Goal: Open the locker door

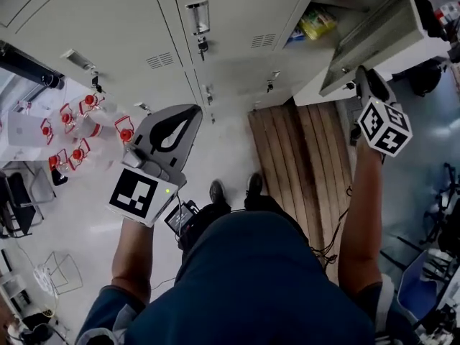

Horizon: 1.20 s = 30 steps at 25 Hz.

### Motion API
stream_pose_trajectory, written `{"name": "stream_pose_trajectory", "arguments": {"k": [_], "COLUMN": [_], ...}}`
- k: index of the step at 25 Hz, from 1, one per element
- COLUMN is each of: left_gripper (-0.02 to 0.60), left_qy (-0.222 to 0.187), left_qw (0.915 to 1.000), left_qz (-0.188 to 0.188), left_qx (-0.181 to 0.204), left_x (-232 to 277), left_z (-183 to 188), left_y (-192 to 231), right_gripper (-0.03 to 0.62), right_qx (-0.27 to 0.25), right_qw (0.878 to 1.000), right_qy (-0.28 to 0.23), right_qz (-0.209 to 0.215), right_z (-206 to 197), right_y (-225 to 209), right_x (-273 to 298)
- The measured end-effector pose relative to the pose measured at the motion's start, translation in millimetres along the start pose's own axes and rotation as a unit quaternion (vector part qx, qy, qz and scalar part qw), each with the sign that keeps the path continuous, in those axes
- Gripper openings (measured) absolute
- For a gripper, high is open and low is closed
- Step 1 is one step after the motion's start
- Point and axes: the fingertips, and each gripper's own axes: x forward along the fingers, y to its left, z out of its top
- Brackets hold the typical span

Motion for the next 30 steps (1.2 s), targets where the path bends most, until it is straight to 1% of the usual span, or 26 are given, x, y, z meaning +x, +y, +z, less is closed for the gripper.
{"name": "stream_pose_trajectory", "arguments": {"k": [3, 5, 9, 11, 13, 17, 20, 24, 30], "left_gripper": [0.017, 0.017, 0.017, 0.017, 0.017, 0.017, 0.017, 0.017, 0.017], "left_qy": [-0.006, -0.012, -0.028, -0.035, -0.042, -0.061, -0.067, -0.074, -0.08], "left_qw": [0.9999, 0.9996, 0.9986, 0.998, 0.9973, 0.9962, 0.9957, 0.9947, 0.9932], "left_qz": [-0.012, -0.02, -0.032, -0.035, -0.038, -0.036, -0.033, -0.037, -0.048], "left_qx": [0.009, 0.017, 0.033, 0.04, 0.047, 0.051, 0.054, 0.061, 0.069], "left_x": [0, -1, -4, -8, -12, -25, -35, -41, -46], "left_z": [5, 10, 25, 32, 39, 52, 60, 71, 81], "left_y": [-7, -13, -23, -27, -29, -32, -32, -34, -41], "right_gripper": [0.103, 0.101, 0.099, 0.095, 0.048, 0.048, 0.048, 0.048, 0.048], "right_qx": [0.009, 0.013, 0.013, 0.013, 0.014, 0.02, 0.026, 0.032, 0.029], "right_qw": [1.0, 0.999, 0.999, 0.999, 0.998, 0.999, 0.999, 0.999, 0.994], "right_qy": [0.013, 0.023, 0.039, 0.043, 0.038, 0.017, 0.0, -0.034, -0.079], "right_qz": [-0.018, -0.021, -0.022, -0.029, -0.04, -0.041, -0.022, 0.013, 0.072], "right_z": [-10, -14, -15, -15, -12, -2, 9, 33, 65], "right_y": [-24, -38, -54, -60, -65, -63, -51, -22, 24], "right_x": [-17, -25, -35, -40, -49, -74, -95, -130, -178]}}
